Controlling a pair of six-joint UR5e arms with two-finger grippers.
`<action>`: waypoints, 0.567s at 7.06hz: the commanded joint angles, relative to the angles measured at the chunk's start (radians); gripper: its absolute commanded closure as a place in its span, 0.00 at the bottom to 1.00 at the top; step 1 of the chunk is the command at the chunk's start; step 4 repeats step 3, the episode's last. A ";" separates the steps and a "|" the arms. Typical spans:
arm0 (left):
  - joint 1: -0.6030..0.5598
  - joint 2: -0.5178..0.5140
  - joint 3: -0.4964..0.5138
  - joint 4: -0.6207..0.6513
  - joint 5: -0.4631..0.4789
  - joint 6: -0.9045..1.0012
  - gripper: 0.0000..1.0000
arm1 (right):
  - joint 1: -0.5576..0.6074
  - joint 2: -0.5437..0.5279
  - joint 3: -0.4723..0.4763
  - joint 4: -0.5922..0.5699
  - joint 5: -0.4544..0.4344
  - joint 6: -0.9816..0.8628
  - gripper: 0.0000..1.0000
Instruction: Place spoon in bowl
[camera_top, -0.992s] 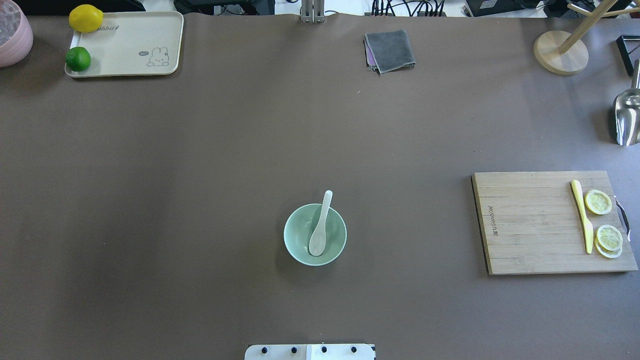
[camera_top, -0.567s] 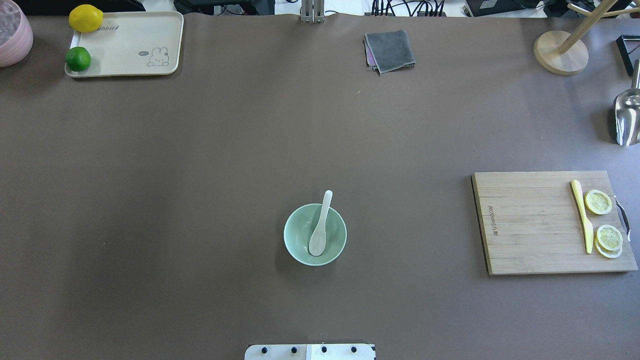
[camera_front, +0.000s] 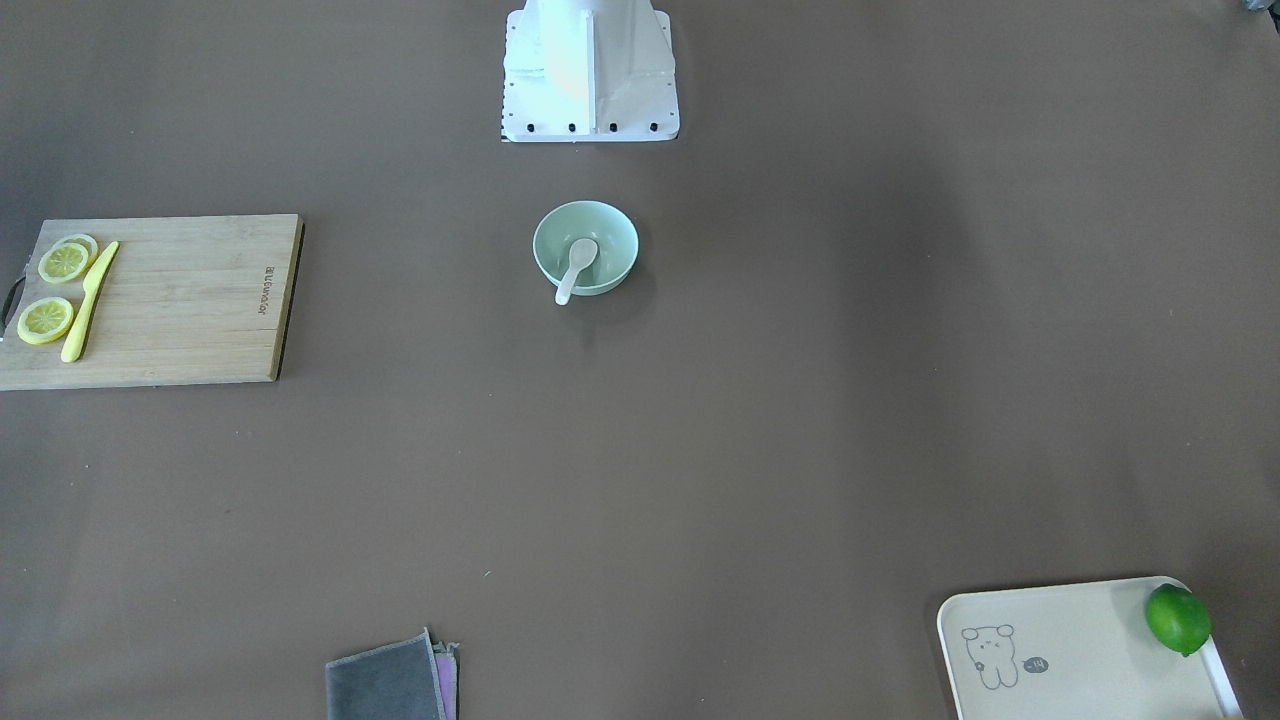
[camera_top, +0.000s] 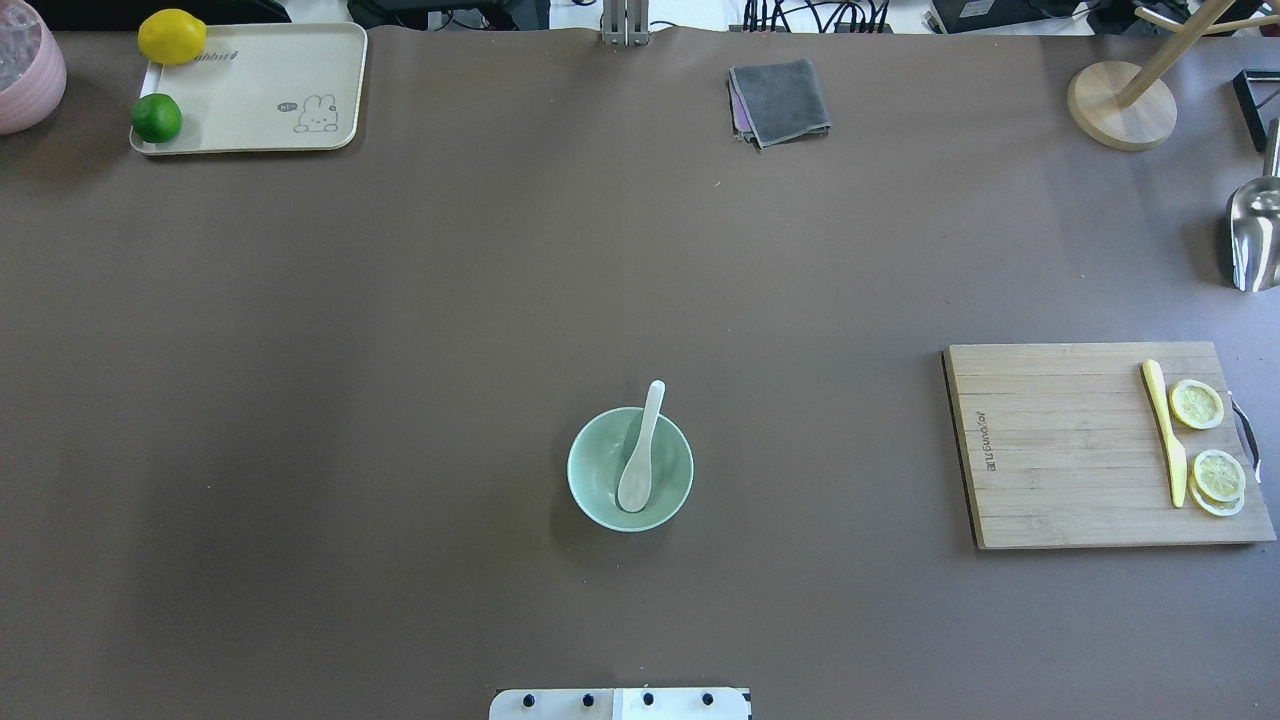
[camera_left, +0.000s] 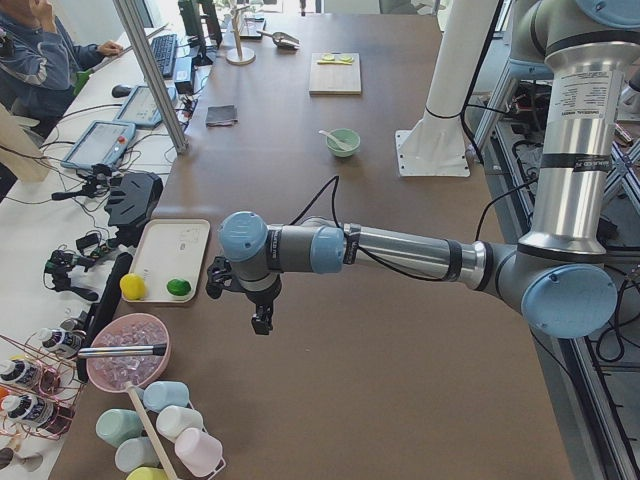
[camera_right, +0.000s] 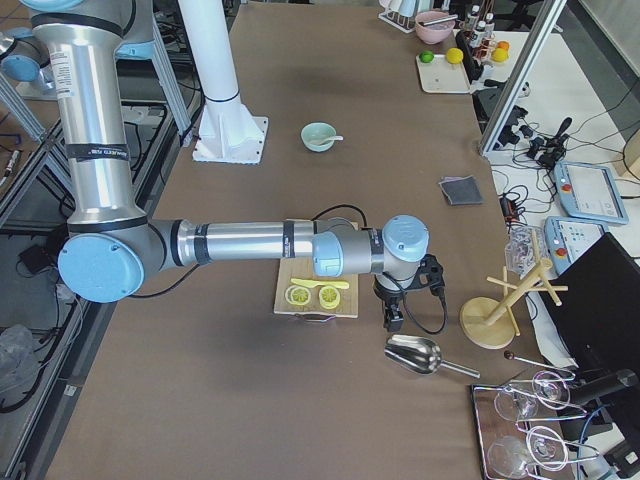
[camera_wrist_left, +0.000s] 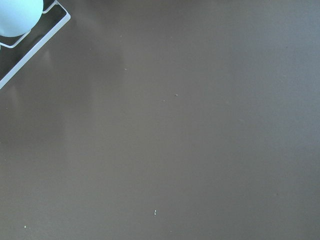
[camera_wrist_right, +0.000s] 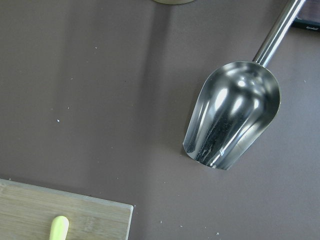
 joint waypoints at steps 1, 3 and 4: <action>0.000 0.001 -0.003 0.000 0.000 0.000 0.02 | 0.000 0.000 -0.001 -0.003 0.013 0.000 0.00; 0.000 -0.001 -0.003 0.000 0.000 0.000 0.02 | 0.000 0.000 0.000 -0.001 0.019 0.000 0.00; 0.000 -0.001 -0.003 0.000 0.000 0.000 0.02 | 0.000 0.000 0.000 -0.001 0.019 0.000 0.00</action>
